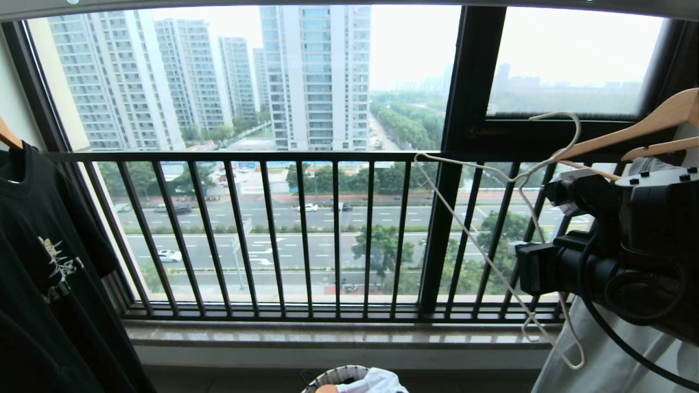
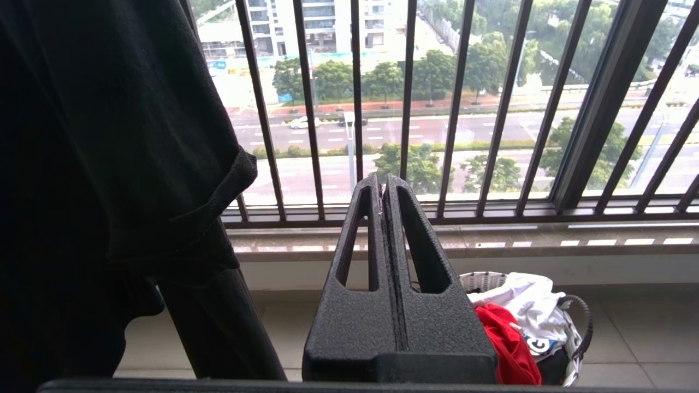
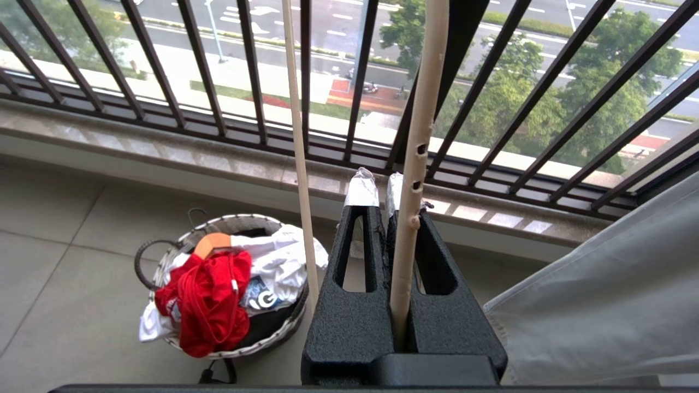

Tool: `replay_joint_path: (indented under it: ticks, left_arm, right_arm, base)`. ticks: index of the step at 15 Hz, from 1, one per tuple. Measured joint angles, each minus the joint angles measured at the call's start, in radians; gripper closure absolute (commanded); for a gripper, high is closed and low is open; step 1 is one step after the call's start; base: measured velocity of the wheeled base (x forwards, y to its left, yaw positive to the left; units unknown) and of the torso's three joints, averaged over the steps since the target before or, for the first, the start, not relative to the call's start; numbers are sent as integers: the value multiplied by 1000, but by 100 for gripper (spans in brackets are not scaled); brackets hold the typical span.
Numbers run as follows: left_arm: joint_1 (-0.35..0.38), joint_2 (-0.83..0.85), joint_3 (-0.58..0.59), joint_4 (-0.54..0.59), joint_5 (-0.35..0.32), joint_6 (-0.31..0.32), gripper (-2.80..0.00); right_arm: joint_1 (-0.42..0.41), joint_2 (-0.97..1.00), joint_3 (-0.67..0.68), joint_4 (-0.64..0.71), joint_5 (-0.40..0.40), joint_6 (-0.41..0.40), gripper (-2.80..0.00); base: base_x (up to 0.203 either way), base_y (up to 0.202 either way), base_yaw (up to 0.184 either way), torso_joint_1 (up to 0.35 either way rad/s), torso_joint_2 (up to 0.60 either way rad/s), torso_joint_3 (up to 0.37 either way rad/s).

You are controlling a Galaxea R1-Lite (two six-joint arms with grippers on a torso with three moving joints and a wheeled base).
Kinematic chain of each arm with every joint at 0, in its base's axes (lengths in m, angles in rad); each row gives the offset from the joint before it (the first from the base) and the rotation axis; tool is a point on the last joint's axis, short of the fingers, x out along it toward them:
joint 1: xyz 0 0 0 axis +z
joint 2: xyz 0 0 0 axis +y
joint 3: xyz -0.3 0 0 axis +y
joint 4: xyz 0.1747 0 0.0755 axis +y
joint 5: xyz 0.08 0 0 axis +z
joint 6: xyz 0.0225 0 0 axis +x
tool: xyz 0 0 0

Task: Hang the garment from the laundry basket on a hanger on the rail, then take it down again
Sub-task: Pick up the clothes rack on the clothesline, then pick up clothes from the basket

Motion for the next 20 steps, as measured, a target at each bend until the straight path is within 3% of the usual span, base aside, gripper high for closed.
replay_joint_path:
  ticks: [20]
  left_arm:
    - [0,0,0,0,0,0,0]
  right_arm:
    - [-6,1,13,-21,-1,-18,0]
  base:
    - [0,0,0,-200,478,277]
